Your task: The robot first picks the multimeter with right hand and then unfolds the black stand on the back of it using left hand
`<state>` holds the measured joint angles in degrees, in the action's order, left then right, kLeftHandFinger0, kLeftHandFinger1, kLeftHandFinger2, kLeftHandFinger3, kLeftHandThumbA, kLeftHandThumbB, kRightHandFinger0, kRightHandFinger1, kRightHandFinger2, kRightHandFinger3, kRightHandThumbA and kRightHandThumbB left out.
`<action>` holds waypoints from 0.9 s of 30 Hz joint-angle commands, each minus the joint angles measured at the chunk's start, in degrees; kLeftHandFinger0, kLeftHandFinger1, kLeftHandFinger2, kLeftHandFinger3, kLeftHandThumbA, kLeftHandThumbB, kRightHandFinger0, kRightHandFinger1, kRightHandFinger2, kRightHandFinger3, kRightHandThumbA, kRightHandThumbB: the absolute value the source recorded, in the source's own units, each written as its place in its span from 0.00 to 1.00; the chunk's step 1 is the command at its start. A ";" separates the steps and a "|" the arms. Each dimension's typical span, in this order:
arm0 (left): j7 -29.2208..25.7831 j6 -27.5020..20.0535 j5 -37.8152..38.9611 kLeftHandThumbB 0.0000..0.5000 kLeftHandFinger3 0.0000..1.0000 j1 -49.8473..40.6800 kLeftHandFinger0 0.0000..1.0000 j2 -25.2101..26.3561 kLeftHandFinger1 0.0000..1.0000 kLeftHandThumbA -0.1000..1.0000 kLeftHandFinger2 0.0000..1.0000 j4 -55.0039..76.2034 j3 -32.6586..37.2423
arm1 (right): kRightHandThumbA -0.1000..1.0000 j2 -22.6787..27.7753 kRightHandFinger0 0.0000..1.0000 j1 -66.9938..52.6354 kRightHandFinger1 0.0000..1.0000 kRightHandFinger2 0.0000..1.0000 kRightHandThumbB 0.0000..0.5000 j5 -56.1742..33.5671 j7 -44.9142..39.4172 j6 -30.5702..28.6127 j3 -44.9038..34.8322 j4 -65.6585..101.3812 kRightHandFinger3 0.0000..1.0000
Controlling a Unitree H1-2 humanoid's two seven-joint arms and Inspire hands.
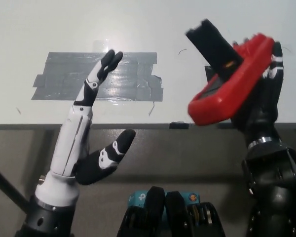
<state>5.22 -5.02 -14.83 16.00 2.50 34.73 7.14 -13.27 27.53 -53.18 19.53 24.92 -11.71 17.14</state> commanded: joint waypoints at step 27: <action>-0.73 -2.36 1.49 0.59 1.00 5.67 1.00 -1.10 1.00 1.00 1.00 17.39 -4.06 | 0.00 1.86 0.00 -3.28 0.32 0.71 0.24 -14.13 -10.48 2.00 11.86 6.89 0.91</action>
<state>6.21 -2.16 -12.12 20.35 2.36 49.85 3.51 -10.98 22.62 -64.63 11.77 26.83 -0.41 22.95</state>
